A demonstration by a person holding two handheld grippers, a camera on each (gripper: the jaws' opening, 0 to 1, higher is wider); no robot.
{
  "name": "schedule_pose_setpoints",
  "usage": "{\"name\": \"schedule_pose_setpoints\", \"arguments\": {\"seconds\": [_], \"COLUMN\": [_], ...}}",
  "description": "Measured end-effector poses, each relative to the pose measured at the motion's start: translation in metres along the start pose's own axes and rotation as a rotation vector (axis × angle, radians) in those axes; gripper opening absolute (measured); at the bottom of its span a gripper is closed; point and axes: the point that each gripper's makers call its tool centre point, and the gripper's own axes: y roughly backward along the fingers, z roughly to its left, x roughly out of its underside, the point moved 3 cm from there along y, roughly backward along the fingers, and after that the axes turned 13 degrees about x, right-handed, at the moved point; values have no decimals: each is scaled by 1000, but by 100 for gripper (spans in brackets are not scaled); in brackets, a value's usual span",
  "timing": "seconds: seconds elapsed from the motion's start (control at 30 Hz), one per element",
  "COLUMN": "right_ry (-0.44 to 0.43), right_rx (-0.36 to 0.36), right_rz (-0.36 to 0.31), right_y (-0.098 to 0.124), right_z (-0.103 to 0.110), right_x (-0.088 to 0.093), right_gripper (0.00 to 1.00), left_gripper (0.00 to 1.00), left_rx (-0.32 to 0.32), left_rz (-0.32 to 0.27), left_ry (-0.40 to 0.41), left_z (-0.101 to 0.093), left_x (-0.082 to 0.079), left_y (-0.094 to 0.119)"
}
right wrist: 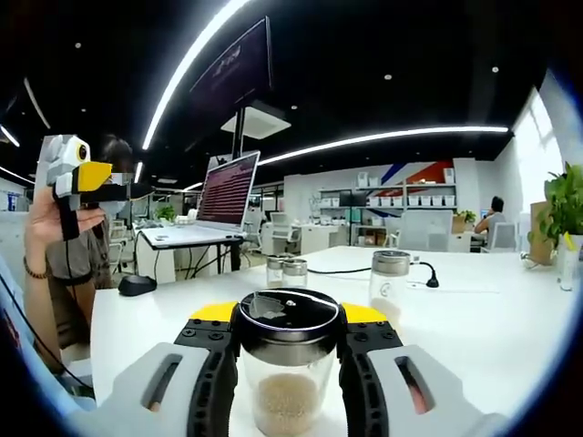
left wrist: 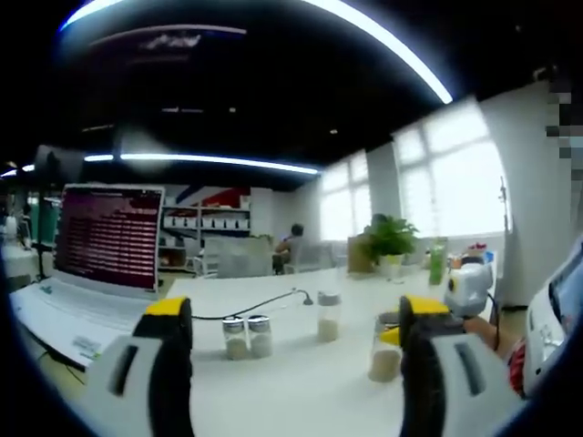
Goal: Rotate the seasoning bottle until the label or dispensing opening points toward the visible target arrow and the bottle remains upright within the marked orientation range
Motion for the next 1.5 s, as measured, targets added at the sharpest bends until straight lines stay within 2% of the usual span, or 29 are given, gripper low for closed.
{"name": "schedule_pose_setpoints", "arguments": {"seconds": [0.13, 0.23, 0.4, 0.47, 0.53, 0.6, 0.73, 0.93, 1.0, 1.07, 1.1, 1.17, 1.3, 1.43, 1.5], "right_ry": [-39, -16, 4, 13, 37, 51, 45, 32, 2, 7, 28, 54, -18, -2, -116], "right_rx": [-26, -22, -25, -31, -28, -45, -108, -226, -271, -304, -328, -425, -471, -487, -559], "right_rz": [-43, -80, -97, -89, -75, -76, -82, -48, -30, -15, -12, -8, -36, -34, -16], "right_y": [5, 8, 10, 9, 6, 7, 9, 16, 17, 17, 18, 22, 25, 21, 24], "right_z": [-1, -3, -5, -7, -9, -10, -9, -11, -11, -12, -11, -4, -6, -16, -16], "right_x": [-9, -17, -23, -24, -23, -26, -32, -32, -32, -31, -29, -26, -32, -32, -35], "right_gripper": [45, 46, 48, 55, 67, 67, 69, 68, 68, 68, 69, 70, 70, 72, 73], "left_gripper": [100, 100, 100, 100, 100, 100, 100, 98, 96, 95, 95, 95, 95, 95, 95], "left_rx": [6, 13, 35, 37, 33, 33, 29, 33, 12, 10, 15, 42, 71, 92, 98], "left_rz": [11, 12, 2, 1, 9, 18, 24, 29, 53, 60, 57, 54, 53, 60, 66], "left_ry": [4, 2, 0, 2, 2, 1, 8, 11, -7, -10, -5, -2, 1, 4, 6], "left_z": [-1, -2, -5, -6, -5, -3, -1, -1, 1, 1, 1, -2, -9, -13, -13], "left_x": [2, 2, 0, 0, 1, 2, 3, 5, 8, 9, 8, 8, 7, 9, 10], "left_y": [-1, -3, -3, -3, -2, -1, -1, -2, -3, -2, -3, -4, -7, -9, -10]}}
